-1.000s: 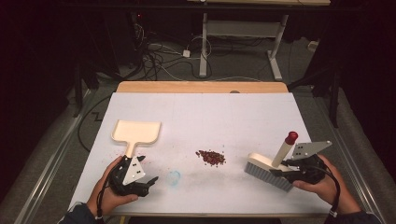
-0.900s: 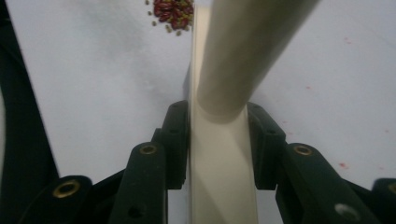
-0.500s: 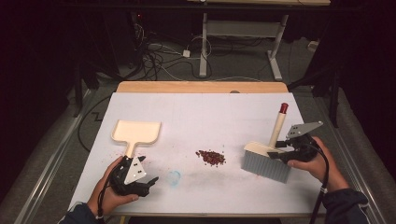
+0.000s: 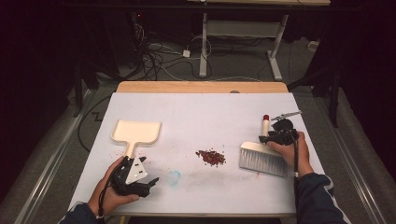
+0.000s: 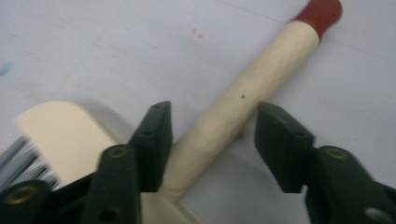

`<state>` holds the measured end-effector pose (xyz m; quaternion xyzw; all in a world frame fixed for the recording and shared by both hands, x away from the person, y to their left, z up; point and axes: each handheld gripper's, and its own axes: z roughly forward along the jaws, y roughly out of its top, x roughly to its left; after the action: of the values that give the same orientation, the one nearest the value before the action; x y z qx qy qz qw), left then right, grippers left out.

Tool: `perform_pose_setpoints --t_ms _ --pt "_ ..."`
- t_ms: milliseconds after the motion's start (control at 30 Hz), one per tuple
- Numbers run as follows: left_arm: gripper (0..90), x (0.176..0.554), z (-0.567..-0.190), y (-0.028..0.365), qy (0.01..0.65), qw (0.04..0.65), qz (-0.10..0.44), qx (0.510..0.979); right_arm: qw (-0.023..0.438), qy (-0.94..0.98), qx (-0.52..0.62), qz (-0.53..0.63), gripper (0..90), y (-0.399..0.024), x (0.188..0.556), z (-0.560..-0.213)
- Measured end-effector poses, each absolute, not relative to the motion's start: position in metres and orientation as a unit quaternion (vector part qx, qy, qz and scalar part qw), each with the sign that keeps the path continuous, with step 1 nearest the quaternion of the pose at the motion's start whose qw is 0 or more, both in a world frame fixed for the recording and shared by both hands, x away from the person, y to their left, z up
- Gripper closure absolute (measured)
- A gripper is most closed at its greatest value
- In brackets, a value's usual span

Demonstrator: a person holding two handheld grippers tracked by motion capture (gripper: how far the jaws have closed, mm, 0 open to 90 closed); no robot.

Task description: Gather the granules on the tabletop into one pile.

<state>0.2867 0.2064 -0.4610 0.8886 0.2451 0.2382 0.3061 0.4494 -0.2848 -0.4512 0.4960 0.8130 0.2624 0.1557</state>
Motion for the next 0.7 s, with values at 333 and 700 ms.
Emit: perform_pose_setpoints --t_ms 333,700 --pt "18.7 0.287 -0.461 0.207 0.244 0.305 0.24 0.889 0.174 0.814 0.493 0.252 54.1 -0.267 0.455 -0.457" --pt "18.7 0.286 -0.46 0.208 0.246 0.31 0.24 0.886 0.219 0.789 0.486 0.306 46.4 -0.275 0.444 -0.44"
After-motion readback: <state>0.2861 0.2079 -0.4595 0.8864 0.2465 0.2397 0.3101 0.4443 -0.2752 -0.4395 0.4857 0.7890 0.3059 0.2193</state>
